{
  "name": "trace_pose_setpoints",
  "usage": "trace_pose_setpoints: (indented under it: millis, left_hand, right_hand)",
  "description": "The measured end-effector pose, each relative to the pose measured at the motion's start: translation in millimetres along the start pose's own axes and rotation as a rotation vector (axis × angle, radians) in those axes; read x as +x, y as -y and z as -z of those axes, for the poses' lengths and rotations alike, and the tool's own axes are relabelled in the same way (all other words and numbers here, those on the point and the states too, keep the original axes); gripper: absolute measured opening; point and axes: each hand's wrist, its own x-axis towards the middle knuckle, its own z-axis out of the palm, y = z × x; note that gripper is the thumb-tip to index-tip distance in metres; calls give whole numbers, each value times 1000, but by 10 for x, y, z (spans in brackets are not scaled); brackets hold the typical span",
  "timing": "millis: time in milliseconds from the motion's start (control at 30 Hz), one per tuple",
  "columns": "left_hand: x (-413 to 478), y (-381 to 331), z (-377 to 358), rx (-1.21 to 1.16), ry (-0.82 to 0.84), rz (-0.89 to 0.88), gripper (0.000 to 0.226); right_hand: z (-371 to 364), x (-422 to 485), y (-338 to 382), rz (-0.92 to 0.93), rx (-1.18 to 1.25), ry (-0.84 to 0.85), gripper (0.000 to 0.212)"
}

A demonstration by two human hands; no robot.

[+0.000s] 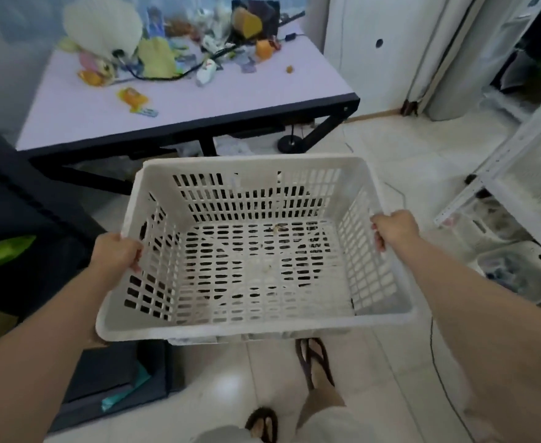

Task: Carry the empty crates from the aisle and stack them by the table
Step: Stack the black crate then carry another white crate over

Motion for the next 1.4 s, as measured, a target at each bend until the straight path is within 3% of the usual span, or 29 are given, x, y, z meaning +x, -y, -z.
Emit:
trace_pose_setpoints:
  millis: [300,600,767,1067,1267,1400]
  left_hand:
    - [509,-513,-373,-43,-78,127,7]
    - [1286,-746,-549,-9,-33,211,10]
    - [1516,-707,-668,98,175,307,16]
    - [1713,-792,-699,114,158,212,29]
    - [1538,-741,-734,154,86,269,38]
    - [1347,-663,-780,179,67,274,36]
  right_hand:
    - [-471,1328,928,40,-70,140,17]
    - [-1030,1928,1128,-44,-129,170,17]
    - [-1247,2069,1041,-230,-114,211,30]
    - [-1320,2117,1029,-225,-144,142,58]
    - [-1253,2078,1022,-183,-147,116,23]
    - [-1183,2054,940,-173,-178,159,19]
